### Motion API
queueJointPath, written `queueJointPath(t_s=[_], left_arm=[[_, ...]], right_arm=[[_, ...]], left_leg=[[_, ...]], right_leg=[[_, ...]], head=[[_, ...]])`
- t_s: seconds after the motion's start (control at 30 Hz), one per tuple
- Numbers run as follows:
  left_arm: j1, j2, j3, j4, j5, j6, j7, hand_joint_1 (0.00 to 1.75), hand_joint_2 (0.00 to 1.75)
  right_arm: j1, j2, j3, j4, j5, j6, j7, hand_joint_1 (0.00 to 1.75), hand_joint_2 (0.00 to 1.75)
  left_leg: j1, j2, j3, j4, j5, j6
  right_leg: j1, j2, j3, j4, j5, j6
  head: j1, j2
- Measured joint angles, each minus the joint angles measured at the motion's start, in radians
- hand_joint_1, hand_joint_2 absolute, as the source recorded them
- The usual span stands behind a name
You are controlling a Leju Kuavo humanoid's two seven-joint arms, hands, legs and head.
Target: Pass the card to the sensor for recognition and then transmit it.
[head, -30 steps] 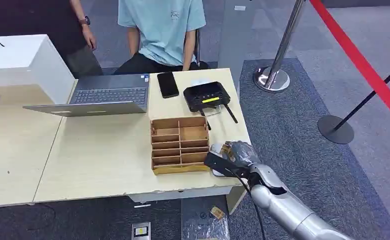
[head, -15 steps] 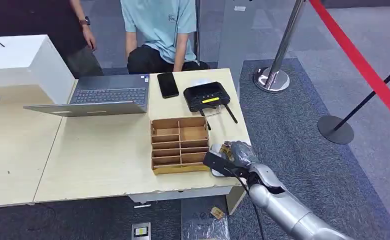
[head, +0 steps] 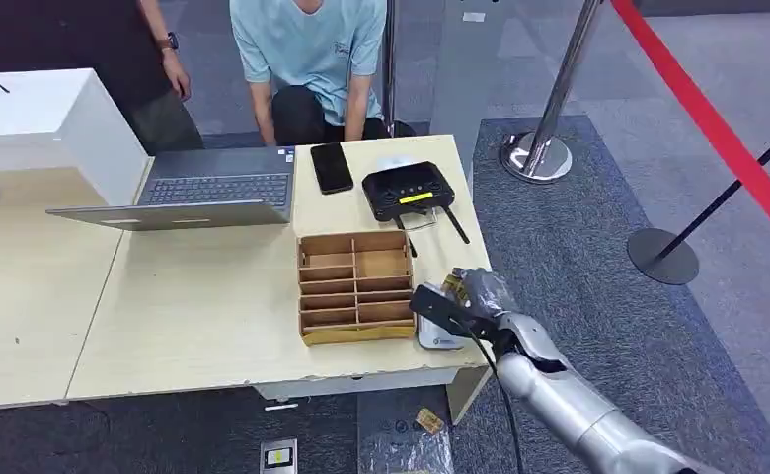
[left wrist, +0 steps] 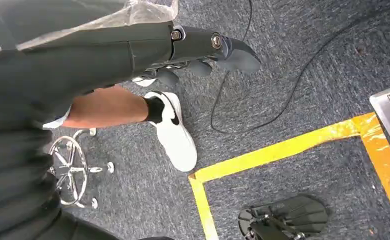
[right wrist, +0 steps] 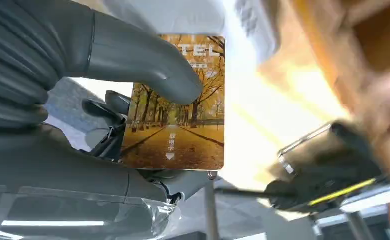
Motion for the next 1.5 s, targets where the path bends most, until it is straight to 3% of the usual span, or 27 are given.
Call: queueJointPath(t_s=[0.37, 0.63, 1.0, 1.5], left_arm=[[0.001, 0.000, 0.000, 0.000, -0.011, -0.001, -0.005, 0.00, 1.75], [0.000, -0.002, 0.000, 0.000, -0.026, -0.001, -0.013, 0.00, 1.75], [-0.001, -0.005, 0.000, 0.000, -0.055, -0.004, -0.015, 0.00, 1.75], [-0.002, -0.003, -0.003, 0.000, -0.076, -0.012, -0.008, 0.00, 1.75]], right_arm=[[-0.107, -0.045, -0.043, -0.094, 0.034, 0.046, 0.053, 1.75, 1.75], [-0.227, -0.039, -0.034, -0.130, 0.050, 0.096, 0.061, 1.75, 1.75], [-0.405, 0.031, 0.025, -0.079, 0.085, 0.163, 0.029, 1.75, 1.75], [-0.603, 0.134, 0.127, 0.169, 0.150, 0.217, -0.032, 1.75, 1.75]], left_leg=[[0.000, 0.001, -0.002, 0.000, 0.000, 0.000], [0.000, 0.001, -0.003, 0.000, 0.000, 0.000], [0.000, 0.001, -0.004, 0.000, 0.000, 0.000], [0.000, 0.000, -0.005, 0.000, 0.000, 0.000]], right_leg=[[0.000, 0.000, -0.002, 0.000, 0.000, 0.000], [0.000, 0.000, -0.002, 0.001, 0.000, 0.000], [0.000, 0.000, -0.003, 0.001, 0.000, -0.001], [0.000, 0.000, -0.004, 0.001, 0.000, 0.000]], head=[[0.000, 0.000], [0.000, 0.000], [0.000, 0.000], [0.000, 0.000]])
